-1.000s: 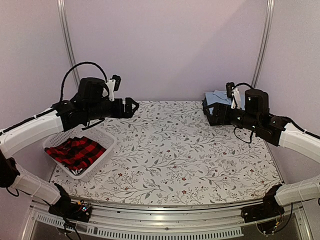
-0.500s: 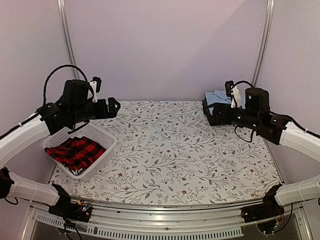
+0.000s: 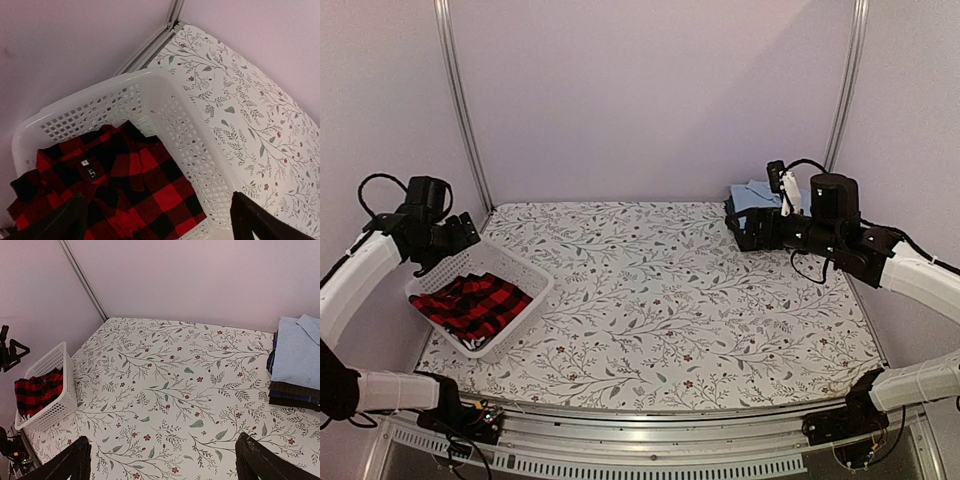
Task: Fold and stack the long sleeve shirts
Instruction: Pick up the square-folded shirt from the bin, then place the square-folded shirt at the center of the board.
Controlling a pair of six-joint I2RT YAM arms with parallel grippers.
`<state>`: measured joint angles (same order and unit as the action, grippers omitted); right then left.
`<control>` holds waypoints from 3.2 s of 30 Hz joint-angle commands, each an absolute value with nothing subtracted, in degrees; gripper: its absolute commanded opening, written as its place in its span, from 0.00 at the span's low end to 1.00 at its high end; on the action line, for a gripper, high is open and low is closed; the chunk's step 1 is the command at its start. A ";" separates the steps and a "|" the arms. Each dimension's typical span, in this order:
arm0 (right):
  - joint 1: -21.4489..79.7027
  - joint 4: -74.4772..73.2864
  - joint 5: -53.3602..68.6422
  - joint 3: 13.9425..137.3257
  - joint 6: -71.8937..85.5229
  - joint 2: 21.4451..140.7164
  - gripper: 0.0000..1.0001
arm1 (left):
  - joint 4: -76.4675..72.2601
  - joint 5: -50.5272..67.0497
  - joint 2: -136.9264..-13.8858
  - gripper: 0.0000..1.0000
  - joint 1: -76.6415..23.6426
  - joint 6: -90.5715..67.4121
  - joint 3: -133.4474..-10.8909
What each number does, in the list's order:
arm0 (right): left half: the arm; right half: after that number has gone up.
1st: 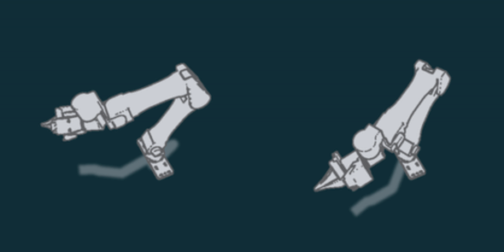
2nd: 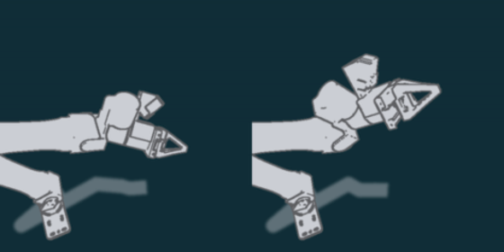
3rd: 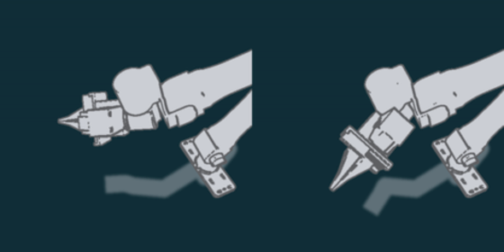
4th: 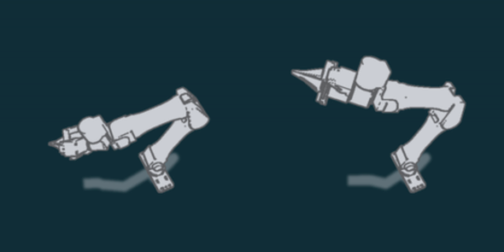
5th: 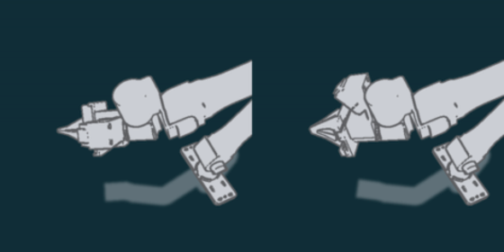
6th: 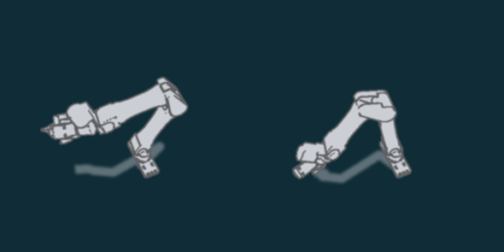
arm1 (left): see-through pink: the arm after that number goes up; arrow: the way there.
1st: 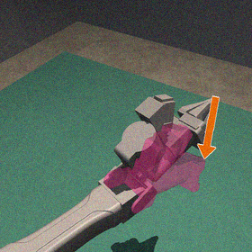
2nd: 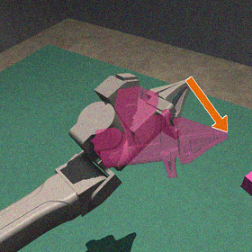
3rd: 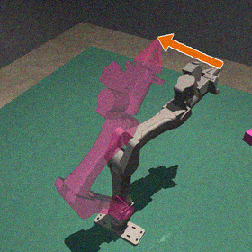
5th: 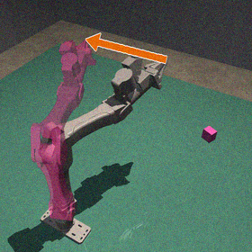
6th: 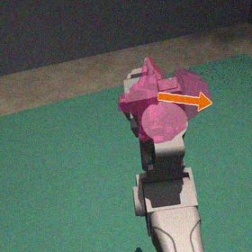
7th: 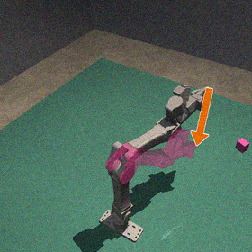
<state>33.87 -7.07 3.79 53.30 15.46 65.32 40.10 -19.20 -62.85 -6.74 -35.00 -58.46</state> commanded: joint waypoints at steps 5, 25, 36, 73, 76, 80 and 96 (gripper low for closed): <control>34.20 -7.65 4.64 54.98 14.15 65.26 0.99 | 37.08 -6.24 -65.48 1.00 11.58 -33.87 -47.17; 34.21 -4.54 4.84 52.34 14.40 65.45 0.99 | 27.42 -2.81 -82.51 1.00 22.58 -36.81 -42.75; 34.23 -3.90 5.11 52.32 14.41 65.45 0.99 | 23.21 -1.14 -84.84 0.64 20.41 -37.90 -40.90; 34.21 -4.45 6.72 57.48 14.51 68.40 0.99 | 34.33 -9.23 -70.97 0.00 -4.72 -26.89 -92.55; 34.23 -4.44 6.55 58.05 14.29 68.72 0.99 | 31.52 -7.94 -71.32 0.00 -8.68 -24.90 -96.46; 34.19 -4.48 6.10 58.73 14.00 68.86 0.99 | 27.93 -6.43 -72.07 0.00 -15.66 -23.20 -99.22; 34.20 -6.42 2.19 59.57 12.74 66.53 0.99 | 13.76 -7.73 -82.50 0.00 -48.38 -26.33 -91.29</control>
<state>33.87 -5.37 4.49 58.13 13.82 68.53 21.04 -7.57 -80.31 -44.25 -24.23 -94.04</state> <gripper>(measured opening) 0.989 0.045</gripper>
